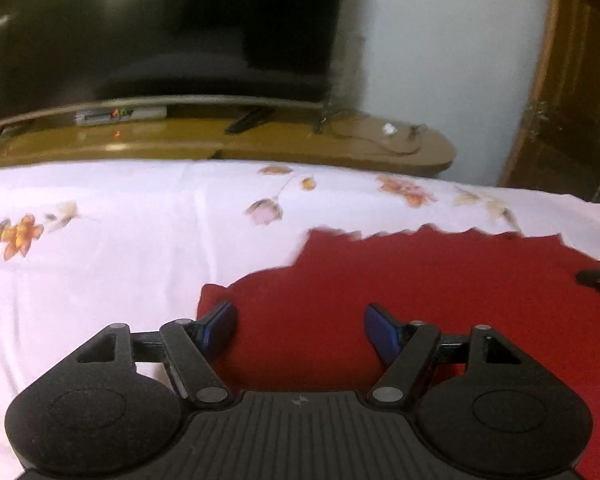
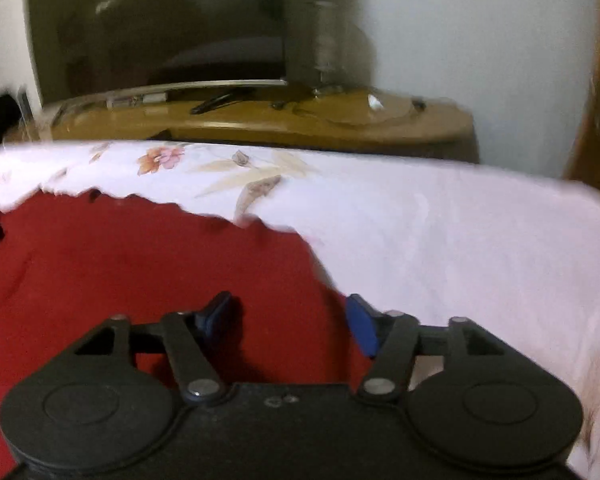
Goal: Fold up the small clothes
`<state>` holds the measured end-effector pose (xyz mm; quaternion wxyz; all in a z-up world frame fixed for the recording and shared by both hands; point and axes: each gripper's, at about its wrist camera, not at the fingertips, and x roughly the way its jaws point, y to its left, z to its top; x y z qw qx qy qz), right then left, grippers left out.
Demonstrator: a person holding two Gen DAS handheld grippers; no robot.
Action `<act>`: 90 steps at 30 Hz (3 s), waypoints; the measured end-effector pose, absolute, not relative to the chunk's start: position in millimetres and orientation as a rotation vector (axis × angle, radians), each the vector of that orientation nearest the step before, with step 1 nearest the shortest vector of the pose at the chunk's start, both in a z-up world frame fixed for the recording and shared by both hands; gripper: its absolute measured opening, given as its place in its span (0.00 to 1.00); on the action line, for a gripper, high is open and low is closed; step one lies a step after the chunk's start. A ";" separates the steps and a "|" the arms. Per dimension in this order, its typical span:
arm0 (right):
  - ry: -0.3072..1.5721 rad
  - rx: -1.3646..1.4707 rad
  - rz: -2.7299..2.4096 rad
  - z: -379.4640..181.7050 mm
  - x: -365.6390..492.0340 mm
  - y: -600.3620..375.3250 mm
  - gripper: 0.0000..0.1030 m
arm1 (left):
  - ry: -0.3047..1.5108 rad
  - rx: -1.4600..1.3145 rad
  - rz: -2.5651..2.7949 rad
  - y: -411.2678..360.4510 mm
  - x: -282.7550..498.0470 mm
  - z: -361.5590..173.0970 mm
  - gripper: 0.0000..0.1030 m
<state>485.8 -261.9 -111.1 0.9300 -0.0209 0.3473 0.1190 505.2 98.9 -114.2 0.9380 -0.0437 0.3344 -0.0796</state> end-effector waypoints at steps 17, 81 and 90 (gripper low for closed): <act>0.657 -0.250 0.513 -109.4 430.4 -143.9 0.51 | 0.648 0.053 -0.284 27.1 434.5 -110.0 0.72; 0.632 0.080 0.310 -73.3 328.3 -157.0 0.32 | 0.624 -0.931 -0.074 129.5 316.4 -146.5 0.84; 0.655 0.053 0.366 -82.3 392.4 -123.1 0.18 | 0.604 -0.955 -0.025 120.9 340.8 -149.7 0.66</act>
